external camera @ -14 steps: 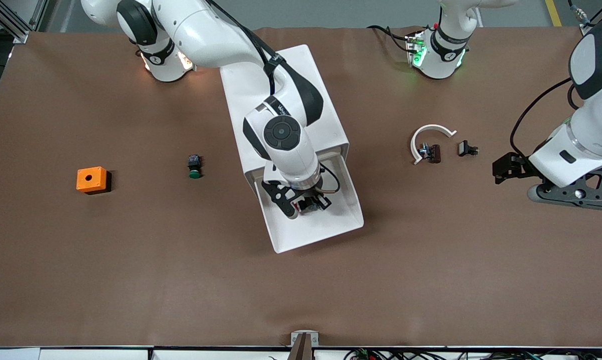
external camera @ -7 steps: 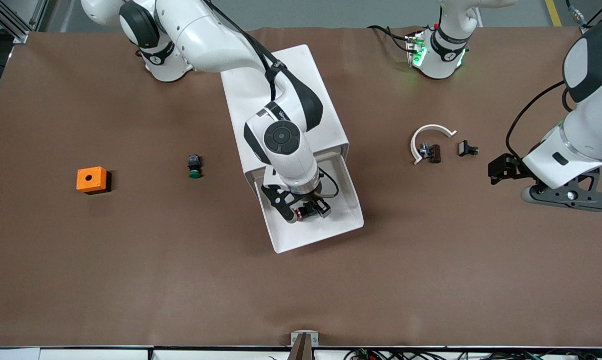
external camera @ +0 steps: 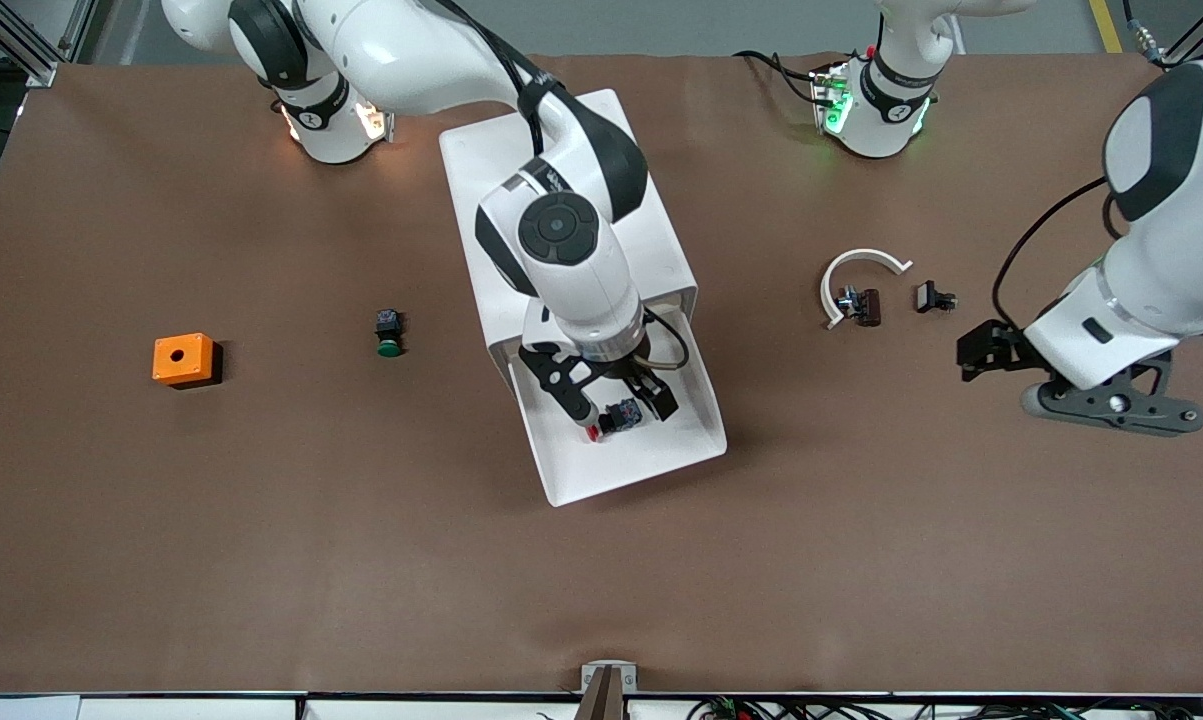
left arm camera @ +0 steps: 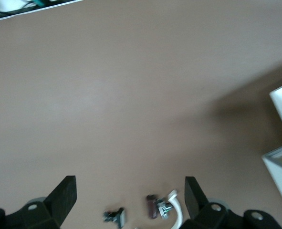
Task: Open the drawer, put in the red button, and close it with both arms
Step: 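Open the right gripper to release the button and lift away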
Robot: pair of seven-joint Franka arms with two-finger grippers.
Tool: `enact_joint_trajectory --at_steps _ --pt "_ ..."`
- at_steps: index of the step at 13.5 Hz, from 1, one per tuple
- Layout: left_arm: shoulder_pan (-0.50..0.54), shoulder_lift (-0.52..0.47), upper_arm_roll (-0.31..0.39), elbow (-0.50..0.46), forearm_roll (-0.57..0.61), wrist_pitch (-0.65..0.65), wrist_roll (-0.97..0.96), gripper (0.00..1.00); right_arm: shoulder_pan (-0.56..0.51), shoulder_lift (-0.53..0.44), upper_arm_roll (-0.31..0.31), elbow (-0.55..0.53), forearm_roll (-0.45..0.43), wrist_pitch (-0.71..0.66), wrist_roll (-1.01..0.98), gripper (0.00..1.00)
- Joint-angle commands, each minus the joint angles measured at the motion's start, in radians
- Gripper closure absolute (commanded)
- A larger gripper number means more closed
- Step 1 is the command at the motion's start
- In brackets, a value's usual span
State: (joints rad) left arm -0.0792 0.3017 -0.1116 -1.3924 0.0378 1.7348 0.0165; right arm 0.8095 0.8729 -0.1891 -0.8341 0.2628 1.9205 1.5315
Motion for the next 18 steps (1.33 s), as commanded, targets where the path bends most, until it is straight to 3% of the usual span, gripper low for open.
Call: enact_joint_trajectory --at_steps 1,5,7,10,14,18 --pt "-0.010 0.036 -0.003 0.003 -0.052 0.063 -0.012 0.00 -0.047 -0.054 0.043 0.004 0.015 -0.075 -0.023 0.00" --pt "-0.033 0.112 -0.003 0.012 -0.139 0.113 -0.013 0.00 -0.085 -0.127 0.057 0.004 0.013 -0.288 -0.293 0.00" --pt "-0.042 0.141 -0.003 0.010 -0.194 0.178 -0.024 0.00 -0.101 -0.146 0.048 0.003 0.009 -0.436 -0.490 0.00" --pt "-0.092 0.204 -0.003 0.012 -0.219 0.299 -0.148 0.00 -0.142 -0.181 0.031 -0.006 -0.010 -0.618 -0.635 0.00" --pt "-0.149 0.269 -0.003 0.012 -0.219 0.469 -0.307 0.00 -0.145 -0.244 0.022 -0.022 -0.195 -0.663 -0.898 0.00" --pt "-0.194 0.319 -0.003 0.012 -0.217 0.639 -0.450 0.00 -0.236 -0.270 -0.041 -0.023 -0.229 -0.666 -1.272 0.00"
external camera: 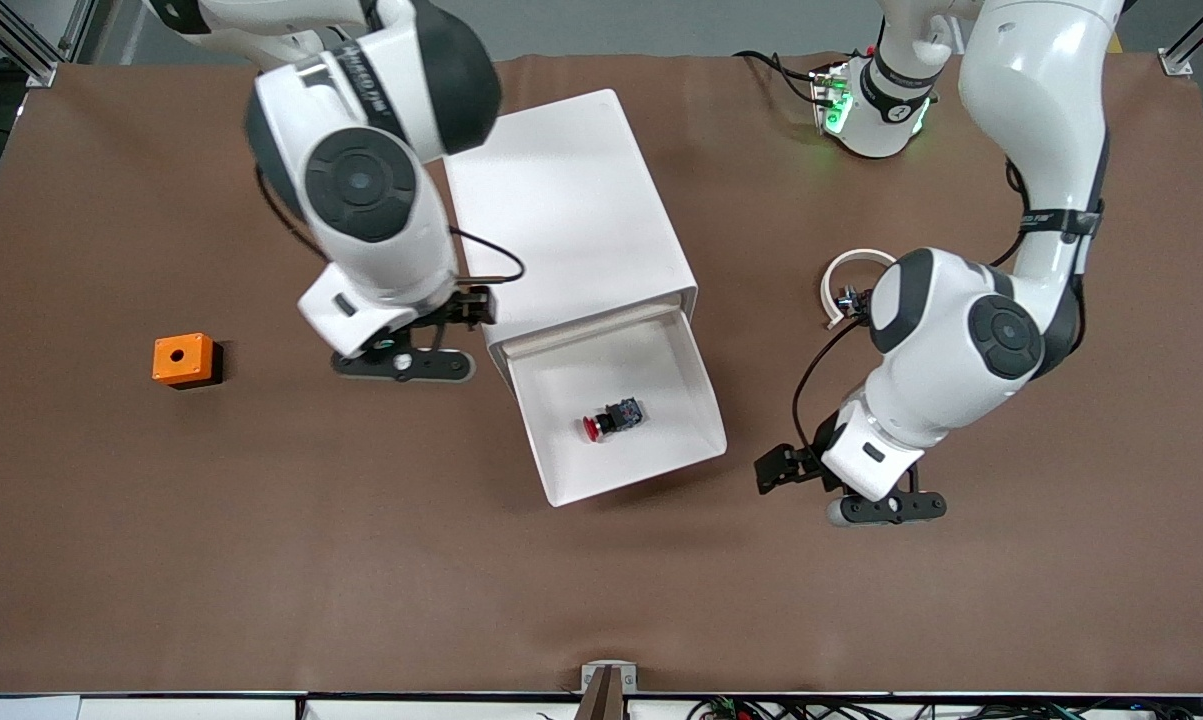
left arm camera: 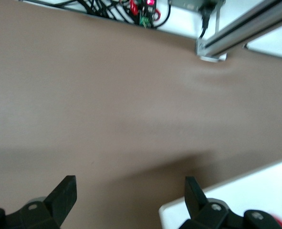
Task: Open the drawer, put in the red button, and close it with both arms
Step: 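Open the right gripper to release the button and lift away, then retract the right gripper while the left gripper moves to the drawer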
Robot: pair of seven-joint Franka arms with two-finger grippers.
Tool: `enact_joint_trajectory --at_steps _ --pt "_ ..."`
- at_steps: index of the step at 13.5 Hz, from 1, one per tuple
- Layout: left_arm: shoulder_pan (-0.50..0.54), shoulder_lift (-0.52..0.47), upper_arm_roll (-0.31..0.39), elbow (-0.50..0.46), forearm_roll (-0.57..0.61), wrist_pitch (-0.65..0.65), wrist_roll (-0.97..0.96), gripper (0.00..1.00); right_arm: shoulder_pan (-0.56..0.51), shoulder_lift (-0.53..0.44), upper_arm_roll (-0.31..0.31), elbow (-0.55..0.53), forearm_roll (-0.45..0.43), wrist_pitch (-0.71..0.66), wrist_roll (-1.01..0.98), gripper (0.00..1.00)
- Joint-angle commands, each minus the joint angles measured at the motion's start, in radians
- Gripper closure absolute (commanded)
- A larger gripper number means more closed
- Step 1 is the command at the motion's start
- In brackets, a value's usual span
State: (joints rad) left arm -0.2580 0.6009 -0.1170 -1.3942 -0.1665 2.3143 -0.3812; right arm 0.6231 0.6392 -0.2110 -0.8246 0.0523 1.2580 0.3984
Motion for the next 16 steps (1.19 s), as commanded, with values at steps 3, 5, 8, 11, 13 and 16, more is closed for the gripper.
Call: enact_joint_trajectory --at_steps 3,5,8,11,13,16 --pt "-0.042 0.071 0.004 0.015 -0.011 0.157 -0.087 0.00 -0.129 -0.061 -0.079 -0.031 -0.014 -0.054 -0.194 0.00" --pt "-0.059 0.111 0.004 0.018 -0.011 0.215 -0.087 0.00 -0.158 -0.110 -0.085 -0.033 -0.014 -0.112 -0.251 0.00" --pt "-0.084 0.160 0.004 0.053 -0.011 0.226 -0.087 0.00 -0.232 -0.119 -0.084 -0.033 0.000 -0.202 -0.321 0.00" --pt "-0.108 0.212 0.010 0.077 -0.011 0.254 -0.084 0.00 -0.266 -0.130 -0.096 -0.033 -0.019 -0.256 -0.406 0.00" --pt "-0.118 0.227 0.010 0.075 -0.011 0.254 -0.085 0.00 -0.279 -0.131 -0.140 -0.033 -0.003 -0.261 -0.392 0.00" --pt "-0.147 0.231 0.008 0.072 -0.013 0.249 -0.088 0.00 -0.309 -0.180 -0.143 -0.066 0.011 -0.279 -0.388 0.00"
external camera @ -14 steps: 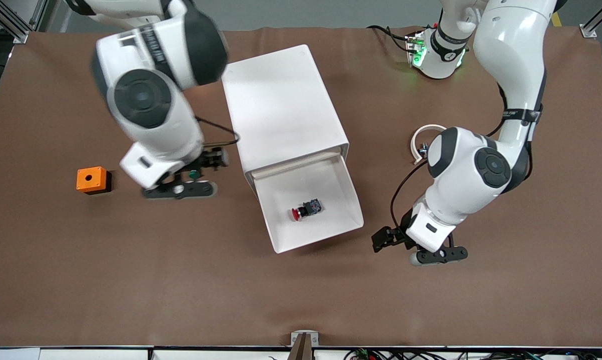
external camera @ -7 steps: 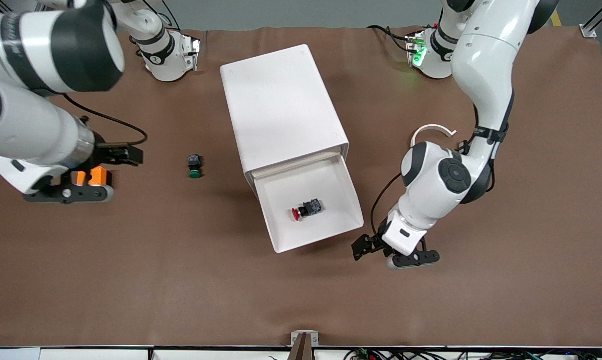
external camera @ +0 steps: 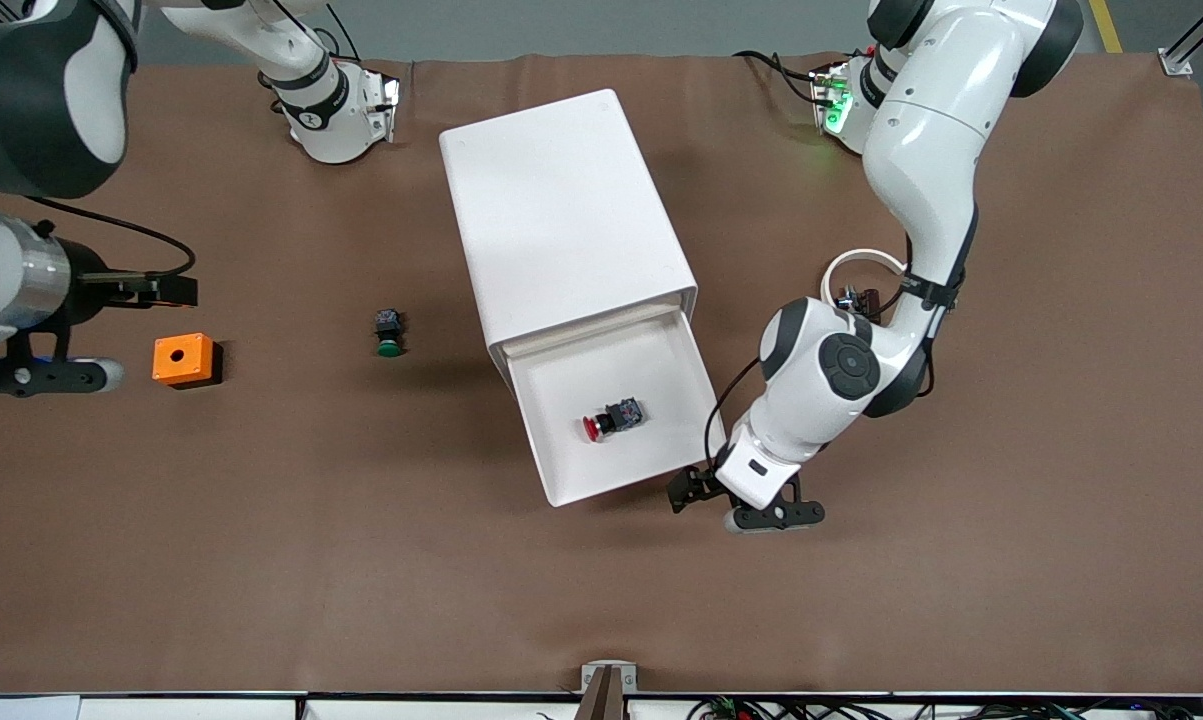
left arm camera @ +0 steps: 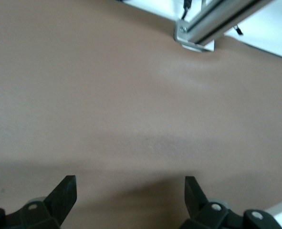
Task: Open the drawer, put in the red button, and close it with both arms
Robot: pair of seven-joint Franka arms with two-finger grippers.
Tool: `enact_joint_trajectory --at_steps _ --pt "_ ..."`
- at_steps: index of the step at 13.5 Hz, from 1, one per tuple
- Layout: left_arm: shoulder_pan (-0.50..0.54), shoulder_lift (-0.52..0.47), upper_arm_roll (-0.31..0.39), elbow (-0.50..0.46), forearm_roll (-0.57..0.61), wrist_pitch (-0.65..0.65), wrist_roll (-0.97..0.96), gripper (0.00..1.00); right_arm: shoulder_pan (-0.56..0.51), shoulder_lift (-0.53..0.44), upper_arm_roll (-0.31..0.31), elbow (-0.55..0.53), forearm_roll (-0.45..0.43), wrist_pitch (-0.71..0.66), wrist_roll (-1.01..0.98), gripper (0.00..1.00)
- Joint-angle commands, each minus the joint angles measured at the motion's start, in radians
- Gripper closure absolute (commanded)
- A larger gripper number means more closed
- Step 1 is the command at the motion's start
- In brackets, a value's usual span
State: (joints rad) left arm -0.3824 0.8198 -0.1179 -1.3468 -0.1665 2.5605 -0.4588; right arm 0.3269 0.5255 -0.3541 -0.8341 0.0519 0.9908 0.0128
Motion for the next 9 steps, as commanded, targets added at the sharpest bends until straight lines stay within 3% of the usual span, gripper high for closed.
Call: enact_joint_trajectory --at_steps 1,6,9 --pt "-0.023 0.012 0.007 0.023 -0.014 -0.002 -0.011 0.00 -0.015 -0.111 0.000 -0.115 0.011 -0.003 -0.002 0.00" --pt "-0.044 0.010 0.001 0.023 -0.045 -0.054 -0.009 0.00 -0.011 -0.379 0.000 -0.440 -0.033 0.149 -0.002 0.00" --pt "-0.052 0.007 -0.005 0.023 -0.151 -0.114 -0.009 0.00 -0.009 -0.453 0.001 -0.542 -0.049 0.196 -0.001 0.00"
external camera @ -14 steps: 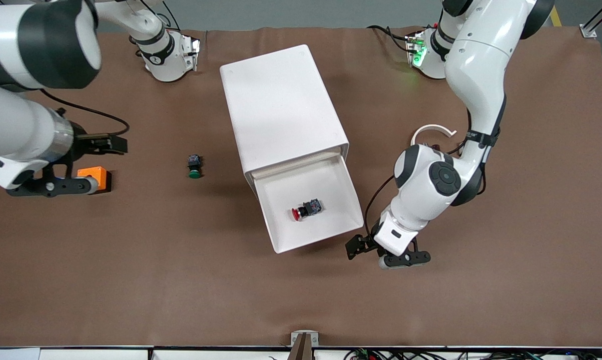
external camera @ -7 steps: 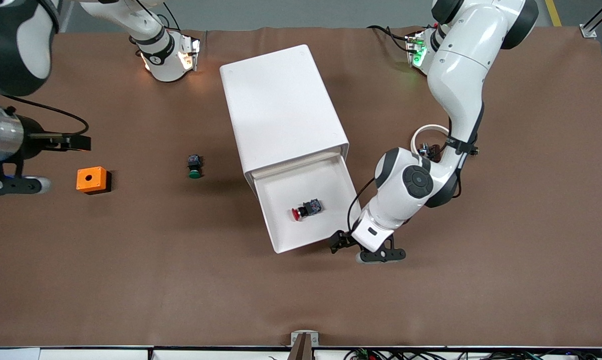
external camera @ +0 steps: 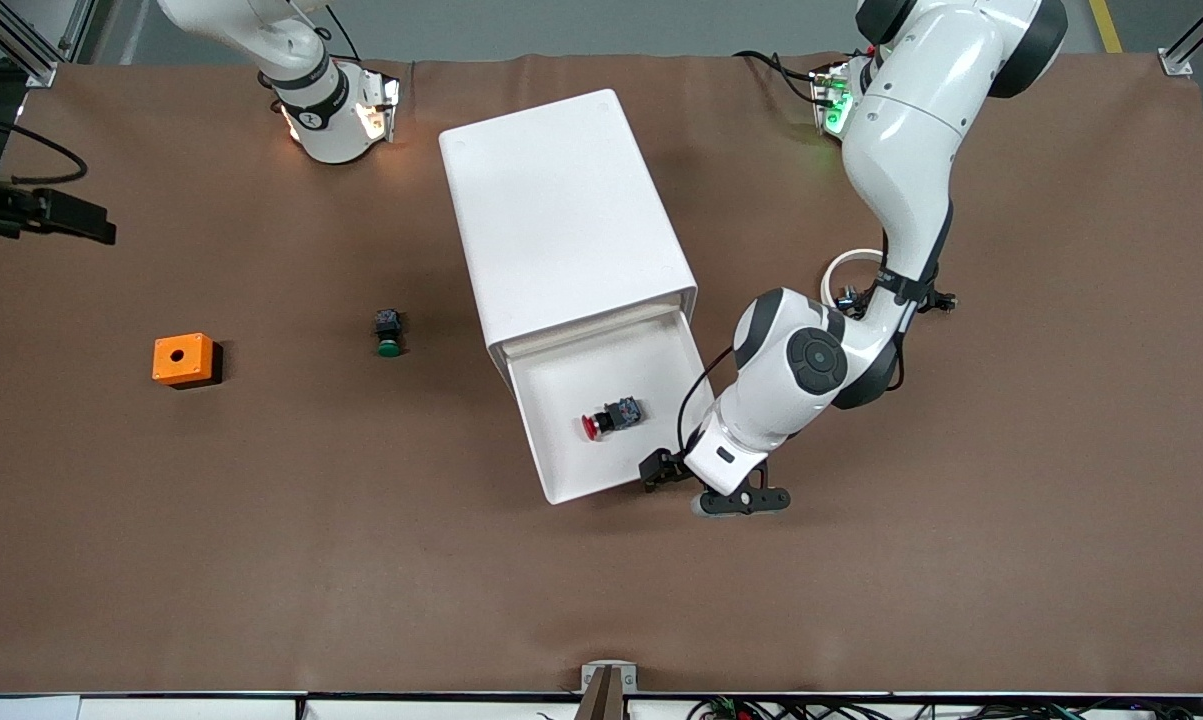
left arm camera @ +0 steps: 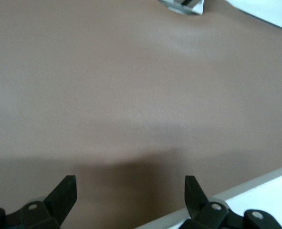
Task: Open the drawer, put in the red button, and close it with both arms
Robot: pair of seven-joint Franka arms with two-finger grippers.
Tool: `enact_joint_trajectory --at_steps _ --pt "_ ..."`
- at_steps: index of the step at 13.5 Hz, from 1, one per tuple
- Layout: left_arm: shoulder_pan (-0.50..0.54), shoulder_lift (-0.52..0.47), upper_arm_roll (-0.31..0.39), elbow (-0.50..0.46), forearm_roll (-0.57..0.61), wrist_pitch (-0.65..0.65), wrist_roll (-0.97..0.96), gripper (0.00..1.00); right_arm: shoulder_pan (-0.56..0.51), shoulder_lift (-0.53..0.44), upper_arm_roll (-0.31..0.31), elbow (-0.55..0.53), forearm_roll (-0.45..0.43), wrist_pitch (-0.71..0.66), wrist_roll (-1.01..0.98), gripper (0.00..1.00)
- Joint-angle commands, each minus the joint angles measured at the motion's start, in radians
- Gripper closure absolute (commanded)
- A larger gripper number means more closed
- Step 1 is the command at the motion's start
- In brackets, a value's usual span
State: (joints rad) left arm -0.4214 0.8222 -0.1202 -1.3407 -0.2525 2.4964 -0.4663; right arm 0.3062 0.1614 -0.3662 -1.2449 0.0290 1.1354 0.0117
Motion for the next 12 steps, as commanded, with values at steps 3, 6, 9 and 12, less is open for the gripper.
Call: enact_joint_trajectory --at_steps 3,6,9,12 --pt "-0.013 -0.008 -0.016 0.020 -0.093 -0.131 -0.003 0.00 0.045 -0.097 0.023 -0.139 -0.024 0.060 0.104 0.00" --pt "-0.013 -0.024 -0.036 0.020 -0.094 -0.197 -0.021 0.00 0.093 -0.099 0.023 -0.139 -0.027 0.072 0.145 0.00" --pt "-0.011 -0.026 -0.067 0.020 -0.094 -0.226 -0.051 0.00 0.084 -0.120 0.027 -0.142 -0.026 0.072 0.146 0.00" --pt "-0.011 -0.028 -0.096 0.020 -0.093 -0.226 -0.081 0.00 -0.118 -0.137 0.253 -0.145 -0.031 0.073 0.148 0.00"
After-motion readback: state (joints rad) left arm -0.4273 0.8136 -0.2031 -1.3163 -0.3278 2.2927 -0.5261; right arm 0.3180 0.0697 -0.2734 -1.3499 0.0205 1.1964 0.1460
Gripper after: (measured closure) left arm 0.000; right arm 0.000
